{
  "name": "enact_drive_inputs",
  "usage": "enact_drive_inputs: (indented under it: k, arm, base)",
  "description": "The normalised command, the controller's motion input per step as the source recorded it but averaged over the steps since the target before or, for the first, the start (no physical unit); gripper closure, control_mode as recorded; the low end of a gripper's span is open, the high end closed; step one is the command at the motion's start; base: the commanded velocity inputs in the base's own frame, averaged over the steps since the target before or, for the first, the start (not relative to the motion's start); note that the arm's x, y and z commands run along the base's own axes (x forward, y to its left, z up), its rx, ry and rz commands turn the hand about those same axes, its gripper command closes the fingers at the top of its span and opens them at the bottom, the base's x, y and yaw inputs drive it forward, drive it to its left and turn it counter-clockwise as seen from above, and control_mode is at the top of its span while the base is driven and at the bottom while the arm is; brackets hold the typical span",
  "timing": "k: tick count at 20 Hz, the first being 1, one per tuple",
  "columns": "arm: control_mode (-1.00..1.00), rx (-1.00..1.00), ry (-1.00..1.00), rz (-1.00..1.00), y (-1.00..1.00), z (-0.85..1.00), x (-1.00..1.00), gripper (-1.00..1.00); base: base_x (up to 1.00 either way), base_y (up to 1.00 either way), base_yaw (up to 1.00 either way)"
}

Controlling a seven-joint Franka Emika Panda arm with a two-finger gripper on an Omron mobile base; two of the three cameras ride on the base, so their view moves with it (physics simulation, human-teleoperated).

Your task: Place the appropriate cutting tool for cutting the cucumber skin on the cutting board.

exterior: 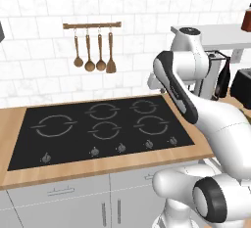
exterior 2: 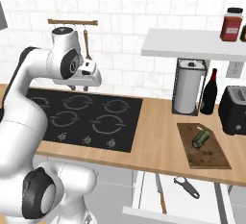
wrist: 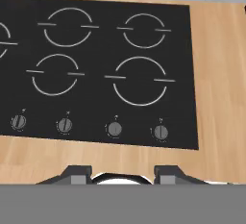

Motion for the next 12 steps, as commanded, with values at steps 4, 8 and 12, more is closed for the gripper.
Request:
enact_drive_inputs:
  k: [4, 8, 12]
  arm:
    - [-1.00, -0.01, -0.04, 0.00, -0.42, -0.12, -0.47, -1.00]
    - [-1.00, 0.00, -0.20, 0.00, -1.00, -0.36, -0.89, -1.00]
    - [-1.00, 0.00, 0.02, 0.00, -1.00, -0.20, -0.58, -1.00]
  base:
    - [0.00, 0.00, 0.00]
    - [0.00, 0.00, 0.00]
    - [0.00, 0.00, 0.00]
